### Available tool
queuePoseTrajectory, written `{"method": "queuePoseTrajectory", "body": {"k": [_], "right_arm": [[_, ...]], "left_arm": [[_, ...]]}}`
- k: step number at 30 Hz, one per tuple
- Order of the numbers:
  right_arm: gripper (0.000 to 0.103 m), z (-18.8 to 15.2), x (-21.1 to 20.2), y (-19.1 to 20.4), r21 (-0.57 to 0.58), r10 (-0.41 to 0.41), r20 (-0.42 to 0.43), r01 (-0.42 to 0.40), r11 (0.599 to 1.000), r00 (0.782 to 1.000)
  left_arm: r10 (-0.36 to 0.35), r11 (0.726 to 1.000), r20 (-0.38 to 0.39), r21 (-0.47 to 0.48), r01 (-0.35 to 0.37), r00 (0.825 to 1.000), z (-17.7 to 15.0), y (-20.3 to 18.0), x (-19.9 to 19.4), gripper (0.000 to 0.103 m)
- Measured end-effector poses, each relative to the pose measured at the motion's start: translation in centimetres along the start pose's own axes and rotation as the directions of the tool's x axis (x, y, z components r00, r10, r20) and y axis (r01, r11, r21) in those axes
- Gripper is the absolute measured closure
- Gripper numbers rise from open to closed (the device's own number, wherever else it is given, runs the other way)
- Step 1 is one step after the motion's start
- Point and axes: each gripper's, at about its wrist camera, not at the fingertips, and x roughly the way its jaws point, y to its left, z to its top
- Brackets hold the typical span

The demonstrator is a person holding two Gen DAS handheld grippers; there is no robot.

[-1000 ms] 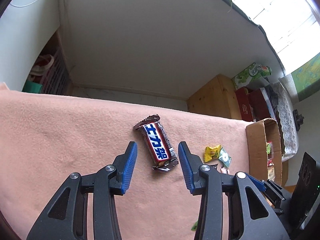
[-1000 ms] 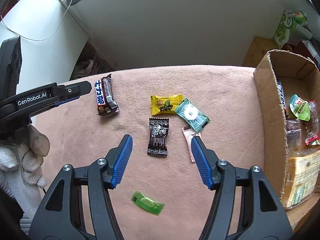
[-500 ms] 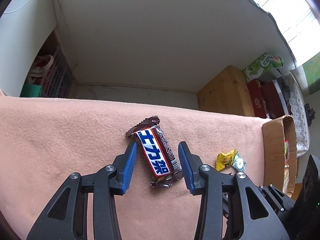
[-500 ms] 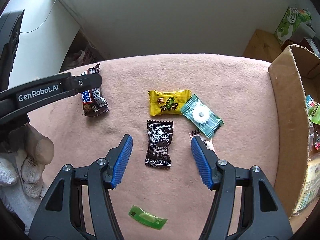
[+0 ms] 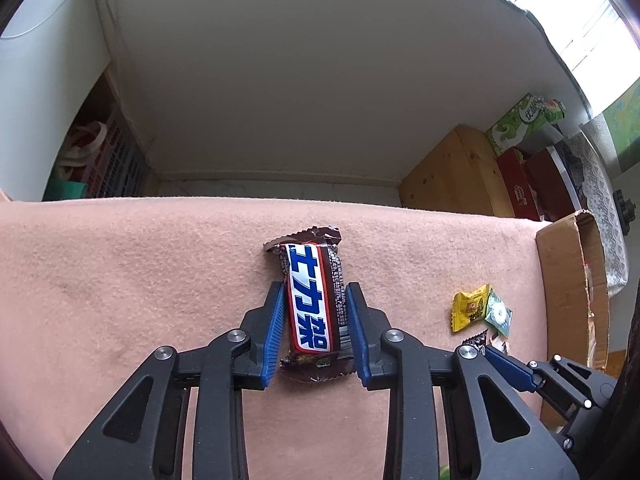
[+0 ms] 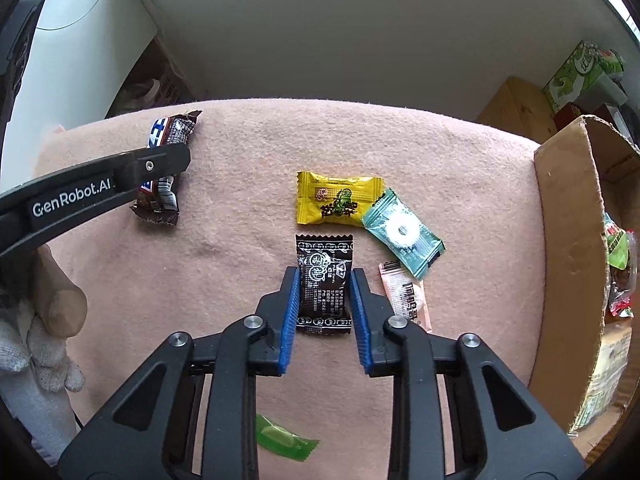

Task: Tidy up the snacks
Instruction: 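Carry the chocolate bar with the left gripper into the box while the right gripper carries the black candy there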

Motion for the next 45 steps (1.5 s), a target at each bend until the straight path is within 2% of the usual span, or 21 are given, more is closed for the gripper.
{"method": "queuePoseTrajectory", "body": {"k": [9,19,25,32,45], "right_arm": [[0.078,-1.4,-1.3,-2.3,0.085,0.093,0.018,-0.094,0.992,0.995],[0.078,-2.9,-5.1,-3.3,0.102,0.107,0.082,-0.115,0.988,0.991],[0.078,-3.7,-7.5,-4.8,0.128,0.104,0.121,-0.119,0.985,0.987],[0.078,-4.7,-10.5,-8.6,0.182,0.087,0.168,-0.118,0.976,0.982],[0.078,-7.5,-13.4,-15.7,0.291,0.020,0.231,-0.089,0.952,0.973]], "left_arm": [[0.010,1.000,0.016,-0.010,-0.009,1.000,-1.2,0.6,-1.3,0.075],[-0.021,1.000,0.056,-0.003,0.021,0.998,-2.2,-0.1,-3.8,0.075],[-0.046,0.998,0.092,0.036,0.043,0.995,-2.4,-2.0,-5.7,0.075],[-0.087,0.991,0.115,0.108,0.074,0.990,-2.8,-5.6,-6.9,0.075],[-0.173,0.962,0.095,0.230,0.148,0.980,-3.8,-12.8,-6.5,0.075]]}}
